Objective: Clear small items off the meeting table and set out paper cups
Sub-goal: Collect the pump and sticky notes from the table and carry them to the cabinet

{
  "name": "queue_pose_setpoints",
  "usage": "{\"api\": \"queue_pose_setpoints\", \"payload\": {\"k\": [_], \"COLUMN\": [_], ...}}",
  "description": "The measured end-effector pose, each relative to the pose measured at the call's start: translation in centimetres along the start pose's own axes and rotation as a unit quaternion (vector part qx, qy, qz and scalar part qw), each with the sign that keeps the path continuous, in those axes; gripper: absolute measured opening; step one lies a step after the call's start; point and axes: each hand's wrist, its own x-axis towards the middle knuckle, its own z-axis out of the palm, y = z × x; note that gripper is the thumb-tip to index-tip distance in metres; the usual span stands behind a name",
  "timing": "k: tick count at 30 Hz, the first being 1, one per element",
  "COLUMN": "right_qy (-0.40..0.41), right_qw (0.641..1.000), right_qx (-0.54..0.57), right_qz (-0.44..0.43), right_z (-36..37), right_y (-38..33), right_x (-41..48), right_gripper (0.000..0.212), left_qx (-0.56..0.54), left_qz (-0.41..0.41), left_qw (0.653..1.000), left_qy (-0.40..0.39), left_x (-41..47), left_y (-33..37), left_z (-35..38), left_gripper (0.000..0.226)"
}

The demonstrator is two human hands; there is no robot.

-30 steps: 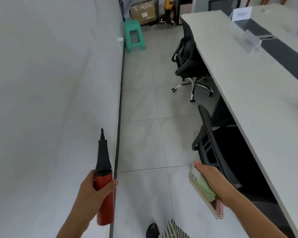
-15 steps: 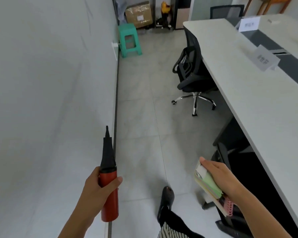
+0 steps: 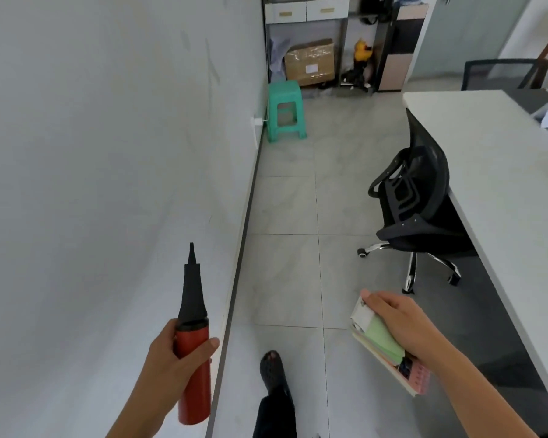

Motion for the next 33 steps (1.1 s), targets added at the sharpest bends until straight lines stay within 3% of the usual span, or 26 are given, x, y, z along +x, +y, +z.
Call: {"api": "queue_pose_setpoints", "payload": {"k": [5, 12, 17, 23, 30, 33], "right_qy": [0.020, 0.080, 0.086, 0.069, 0.041, 0.004], "right_qw": [1.000, 0.996, 0.994, 0.995, 0.995, 0.998], "right_qx": [-0.002, 0.023, 0.039, -0.003, -0.093, -0.069], "right_qz": [0.016, 0.028, 0.053, 0.069, 0.015, 0.004], "right_z": [-2.5, -8.2, -11.6, -18.0, -24.7, -25.7], "right_y": [-3.3, -10.7, -12.4, -15.1, -25.3, -28.4], "right_x": [11.7, 25.5, 35.8, 52.6, 72.4, 79.5], "right_gripper": [0.046, 0.047, 0.046, 0.047, 0.045, 0.045], "left_qx": [-0.010, 0.027, 0.046, 0.056, 0.026, 0.008], "left_qz": [0.013, 0.066, 0.066, 0.037, 0.027, -0.003], "left_qw": [1.000, 0.994, 0.990, 0.992, 0.997, 0.999], "left_qy": [-0.002, -0.083, -0.115, -0.103, -0.064, -0.051], "left_x": [13.5, 31.1, 42.1, 55.0, 67.9, 73.3], "left_y": [6.0, 20.1, 26.1, 33.1, 43.5, 45.5], "left_z": [2.0, 7.1, 12.5, 19.7, 24.8, 26.5], "left_gripper": [0.029, 0.029, 0.030, 0.030, 0.029, 0.030]}}
